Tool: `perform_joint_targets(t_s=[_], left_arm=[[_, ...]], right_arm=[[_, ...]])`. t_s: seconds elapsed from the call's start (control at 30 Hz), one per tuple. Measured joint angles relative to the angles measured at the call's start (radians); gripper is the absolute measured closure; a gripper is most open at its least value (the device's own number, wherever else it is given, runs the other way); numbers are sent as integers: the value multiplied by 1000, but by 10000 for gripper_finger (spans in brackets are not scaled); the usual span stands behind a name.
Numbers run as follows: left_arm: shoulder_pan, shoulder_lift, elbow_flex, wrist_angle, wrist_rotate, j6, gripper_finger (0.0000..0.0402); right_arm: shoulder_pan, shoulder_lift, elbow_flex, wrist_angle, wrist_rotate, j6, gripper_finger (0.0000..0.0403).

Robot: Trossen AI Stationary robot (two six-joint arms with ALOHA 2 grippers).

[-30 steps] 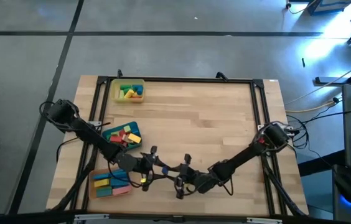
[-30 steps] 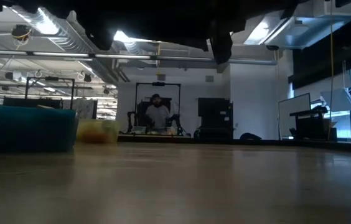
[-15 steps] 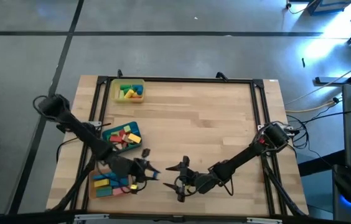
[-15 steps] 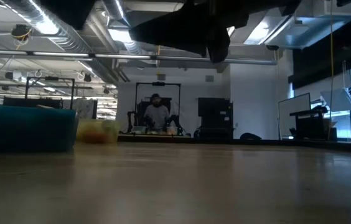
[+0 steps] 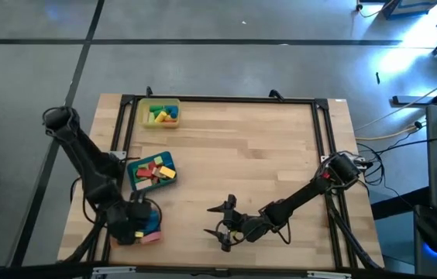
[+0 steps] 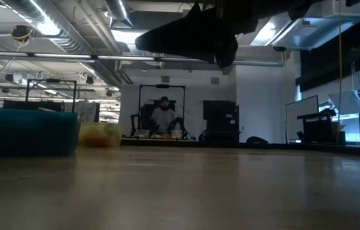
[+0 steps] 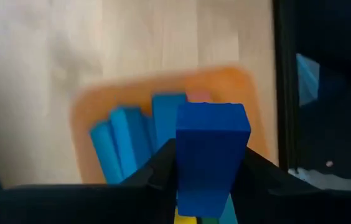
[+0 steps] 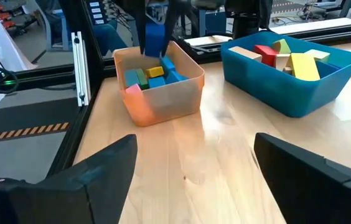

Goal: Sort blocks by size
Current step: Put the blue block into the orange bin, then return to Home Position

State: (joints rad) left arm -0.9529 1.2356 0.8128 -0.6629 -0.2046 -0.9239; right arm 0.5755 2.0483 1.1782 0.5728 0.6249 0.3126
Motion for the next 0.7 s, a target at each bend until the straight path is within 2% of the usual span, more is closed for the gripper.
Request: perform_joint_targets(t_s=[0.13, 0.3, 0.6, 0.7], left_arm=[[-37, 30, -40, 31, 22, -89, 310], [-42, 59, -44, 68, 22, -77, 295], [-26, 65, -44, 78, 25, -18, 226], [-8, 59, -44, 66, 74, 0, 202]], right_arm=[[0, 0, 0, 0, 0, 0, 77], [0, 0, 0, 1, -1, 0, 77], [0, 0, 0, 1, -9, 0, 77], [0, 0, 0, 1, -9, 1, 77]])
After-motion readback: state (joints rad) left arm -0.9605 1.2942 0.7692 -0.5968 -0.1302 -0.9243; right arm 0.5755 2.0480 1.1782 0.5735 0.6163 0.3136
